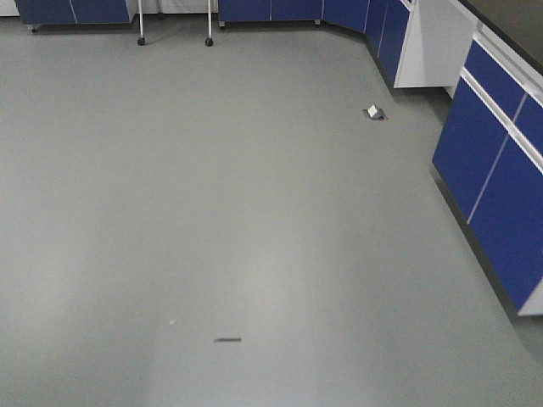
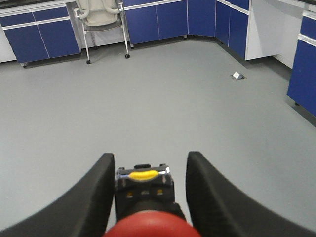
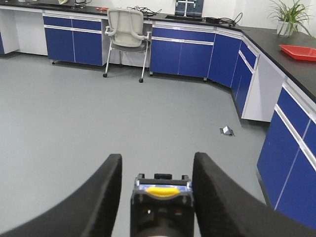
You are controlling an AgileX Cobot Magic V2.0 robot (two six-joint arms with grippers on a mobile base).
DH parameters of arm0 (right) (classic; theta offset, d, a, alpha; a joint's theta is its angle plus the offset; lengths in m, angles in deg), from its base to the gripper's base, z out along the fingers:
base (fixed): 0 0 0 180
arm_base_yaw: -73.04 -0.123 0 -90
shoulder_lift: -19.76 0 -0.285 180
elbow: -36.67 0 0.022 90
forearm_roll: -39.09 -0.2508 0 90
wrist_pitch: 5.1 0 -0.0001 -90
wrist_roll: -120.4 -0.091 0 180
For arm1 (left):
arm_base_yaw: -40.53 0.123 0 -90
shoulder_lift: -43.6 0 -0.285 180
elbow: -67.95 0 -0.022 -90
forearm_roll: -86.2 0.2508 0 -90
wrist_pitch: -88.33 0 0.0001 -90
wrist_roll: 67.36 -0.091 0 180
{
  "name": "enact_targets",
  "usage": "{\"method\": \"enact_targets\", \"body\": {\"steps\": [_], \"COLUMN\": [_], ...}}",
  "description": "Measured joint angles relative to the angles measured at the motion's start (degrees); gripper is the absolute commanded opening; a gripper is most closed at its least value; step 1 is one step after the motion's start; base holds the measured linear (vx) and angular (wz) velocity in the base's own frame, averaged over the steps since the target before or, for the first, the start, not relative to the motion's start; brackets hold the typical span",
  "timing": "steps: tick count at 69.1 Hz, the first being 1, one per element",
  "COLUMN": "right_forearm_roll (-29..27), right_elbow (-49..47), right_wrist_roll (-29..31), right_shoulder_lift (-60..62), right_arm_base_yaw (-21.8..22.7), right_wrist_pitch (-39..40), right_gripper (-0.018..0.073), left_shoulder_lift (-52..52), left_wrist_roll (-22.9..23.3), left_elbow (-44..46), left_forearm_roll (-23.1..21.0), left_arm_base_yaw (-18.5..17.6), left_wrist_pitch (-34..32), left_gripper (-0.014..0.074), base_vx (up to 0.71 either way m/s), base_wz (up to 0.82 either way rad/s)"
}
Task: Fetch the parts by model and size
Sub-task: 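Drive the base to the bench with the red tray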
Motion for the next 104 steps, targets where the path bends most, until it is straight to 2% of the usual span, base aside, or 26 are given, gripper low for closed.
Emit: {"method": "enact_targets", "body": {"steps": [104], "right_forearm_roll": [0.0], "right_elbow": [0.0], "right_wrist_roll": [0.0], "right_shoulder_lift": [0.0], "right_arm_base_yaw": [0.0], "right_wrist_pitch": [0.0], "right_gripper": [-0.0005], "left_shoulder_lift": [0.0], "left_wrist_roll": [0.0], "left_elbow": [0.0], "left_forearm_roll": [0.0], "left_arm_base_yaw": [0.0], "left_wrist_pitch": [0.0], "left_gripper": [-0.0006], "base_vx": [0.64], "base_wz": [0.0]}}
